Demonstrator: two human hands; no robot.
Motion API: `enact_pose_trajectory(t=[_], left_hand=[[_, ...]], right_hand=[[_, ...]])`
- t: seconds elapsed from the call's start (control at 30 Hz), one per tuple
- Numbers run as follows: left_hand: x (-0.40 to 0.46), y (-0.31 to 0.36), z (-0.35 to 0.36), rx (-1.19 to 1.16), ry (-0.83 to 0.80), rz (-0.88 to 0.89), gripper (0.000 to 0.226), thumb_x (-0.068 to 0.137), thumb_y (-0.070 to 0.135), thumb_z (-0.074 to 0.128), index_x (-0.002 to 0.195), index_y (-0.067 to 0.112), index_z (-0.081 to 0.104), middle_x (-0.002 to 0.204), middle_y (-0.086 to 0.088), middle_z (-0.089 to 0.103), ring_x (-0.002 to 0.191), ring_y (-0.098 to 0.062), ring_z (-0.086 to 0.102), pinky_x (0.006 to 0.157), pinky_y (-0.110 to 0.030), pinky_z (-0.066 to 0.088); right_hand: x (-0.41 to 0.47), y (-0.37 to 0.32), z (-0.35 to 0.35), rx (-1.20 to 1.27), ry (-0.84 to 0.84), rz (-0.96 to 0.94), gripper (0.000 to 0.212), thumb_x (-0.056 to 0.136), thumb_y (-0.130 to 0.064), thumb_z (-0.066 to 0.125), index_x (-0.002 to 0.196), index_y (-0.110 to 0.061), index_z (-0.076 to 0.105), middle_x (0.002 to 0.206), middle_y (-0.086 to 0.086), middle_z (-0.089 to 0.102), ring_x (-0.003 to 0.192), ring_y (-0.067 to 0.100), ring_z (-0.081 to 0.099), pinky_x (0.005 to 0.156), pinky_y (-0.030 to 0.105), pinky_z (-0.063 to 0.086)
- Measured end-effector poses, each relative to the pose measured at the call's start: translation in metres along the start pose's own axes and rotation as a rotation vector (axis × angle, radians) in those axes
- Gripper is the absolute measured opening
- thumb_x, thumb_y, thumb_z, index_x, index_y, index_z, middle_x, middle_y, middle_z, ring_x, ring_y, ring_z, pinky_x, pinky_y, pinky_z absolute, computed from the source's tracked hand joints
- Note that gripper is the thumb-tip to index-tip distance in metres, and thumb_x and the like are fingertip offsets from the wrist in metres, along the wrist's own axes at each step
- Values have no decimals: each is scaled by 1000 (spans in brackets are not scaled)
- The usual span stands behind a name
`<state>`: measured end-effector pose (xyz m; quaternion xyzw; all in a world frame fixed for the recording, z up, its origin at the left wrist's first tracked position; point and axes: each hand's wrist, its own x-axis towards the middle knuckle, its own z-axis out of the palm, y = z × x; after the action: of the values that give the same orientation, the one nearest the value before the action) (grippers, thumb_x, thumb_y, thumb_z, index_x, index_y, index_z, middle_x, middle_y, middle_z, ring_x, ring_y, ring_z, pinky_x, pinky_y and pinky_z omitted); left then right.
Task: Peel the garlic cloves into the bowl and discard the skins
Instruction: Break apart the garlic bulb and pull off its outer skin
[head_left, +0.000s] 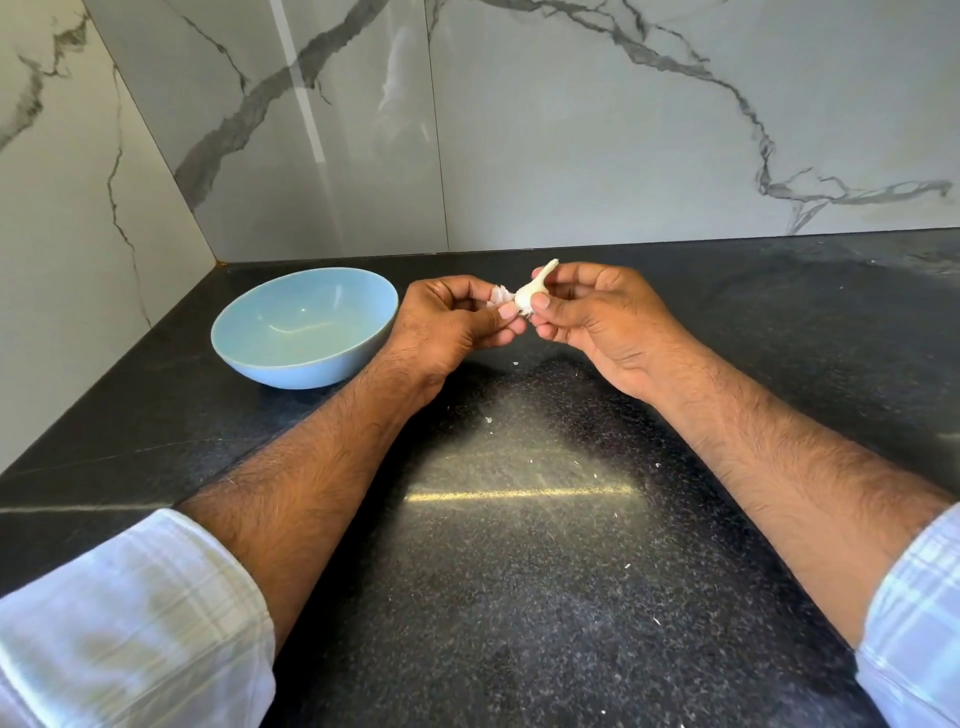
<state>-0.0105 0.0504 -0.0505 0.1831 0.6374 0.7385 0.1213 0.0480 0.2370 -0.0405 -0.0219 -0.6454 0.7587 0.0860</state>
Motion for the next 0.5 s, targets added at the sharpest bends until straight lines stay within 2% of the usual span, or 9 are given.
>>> enact_pose_trajectory(t=[0.07,0.17,0.27,0.33,0.43,0.5], left_hand=[[-1,1,1,24,-18,4,14,96,-1,75,110,0,74,93,-21,79,83,-27,79,74,-30,66],[-2,1,2,55,-37,20,18,94,3,77,112,-1,76,98,-23,79,87,-28,79,72,-29,65],[-3,1,3,76,-31,36,21,88,-1,82,106,-9,75,99,-28,78,89,-31,80,75,-30,67],[-5,0,3,86,-24,43,23,85,-3,83,103,-12,73,98,-29,77,87,-31,80,76,-31,67],[-7,2,3,84,-32,61,28,85,-4,83,109,-12,72,98,-27,78,87,-30,80,77,-32,67],[-7,3,3,65,-33,68,28,86,-4,82,112,-9,73,98,-25,79,89,-31,80,78,-32,67]], right_hand=[[-2,0,1,7,-40,38,27,88,6,74,115,2,72,101,16,75,83,19,70,79,30,59],[-4,-2,0,-15,-7,46,15,88,2,77,102,-2,76,91,12,76,83,21,68,80,32,58],[-6,-5,-2,-43,40,43,12,82,-2,84,92,-2,76,93,21,73,86,29,65,77,31,59],[-6,-6,-2,-47,60,37,15,78,-4,88,87,-3,75,91,23,72,80,28,65,73,32,60],[-5,-7,0,-50,76,39,33,77,-10,90,100,5,74,76,13,70,65,19,62,61,28,56],[-3,-5,2,-67,70,56,37,80,-14,89,106,6,73,74,9,69,62,16,60,58,28,53]])
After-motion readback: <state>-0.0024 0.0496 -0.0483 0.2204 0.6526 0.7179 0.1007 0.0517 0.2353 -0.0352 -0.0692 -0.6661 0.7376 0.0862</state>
